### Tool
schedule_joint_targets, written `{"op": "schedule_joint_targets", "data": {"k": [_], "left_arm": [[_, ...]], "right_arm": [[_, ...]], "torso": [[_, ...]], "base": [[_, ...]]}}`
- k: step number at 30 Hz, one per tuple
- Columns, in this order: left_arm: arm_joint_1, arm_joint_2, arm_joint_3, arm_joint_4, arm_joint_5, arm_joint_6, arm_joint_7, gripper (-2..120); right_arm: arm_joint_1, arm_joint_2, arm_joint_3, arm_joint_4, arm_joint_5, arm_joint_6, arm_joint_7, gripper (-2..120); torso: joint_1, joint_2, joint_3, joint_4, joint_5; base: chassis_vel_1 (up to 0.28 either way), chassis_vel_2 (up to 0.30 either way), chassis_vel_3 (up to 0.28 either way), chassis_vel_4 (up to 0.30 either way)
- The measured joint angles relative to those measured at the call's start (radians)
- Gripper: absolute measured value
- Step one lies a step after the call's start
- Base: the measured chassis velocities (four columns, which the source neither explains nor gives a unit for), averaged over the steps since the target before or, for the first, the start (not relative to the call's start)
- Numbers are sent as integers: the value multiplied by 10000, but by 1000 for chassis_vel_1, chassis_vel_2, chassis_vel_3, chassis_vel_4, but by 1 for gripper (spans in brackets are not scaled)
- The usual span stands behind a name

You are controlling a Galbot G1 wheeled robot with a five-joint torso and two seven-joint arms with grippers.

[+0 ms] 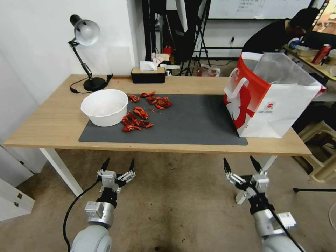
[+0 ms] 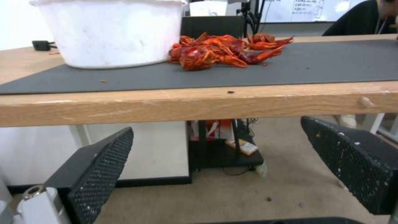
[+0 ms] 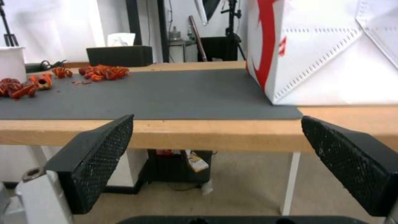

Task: Close the takeout container lid, then place the container into the takeout bag.

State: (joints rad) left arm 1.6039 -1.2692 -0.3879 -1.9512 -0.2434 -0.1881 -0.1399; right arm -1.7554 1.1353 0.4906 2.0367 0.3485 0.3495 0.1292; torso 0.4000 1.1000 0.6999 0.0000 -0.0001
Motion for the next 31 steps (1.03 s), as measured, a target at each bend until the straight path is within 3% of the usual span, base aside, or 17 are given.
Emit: {"op": "schedule_joint_targets", "data": {"k": [11,31], "left_arm": [[126,-140,159,126,-14,-360,220,100],[138,-137,162,128,-34,-372,231,100]], "right_arm": [[-33,125,-161,-374,441,169,9,100],[15,112,-172,-396,458,156,0,100]], "torso": [[1,0,0,0,2],[1,0,0,0,1]], "base": [[0,0,0,0],[0,0,0,0]]}}
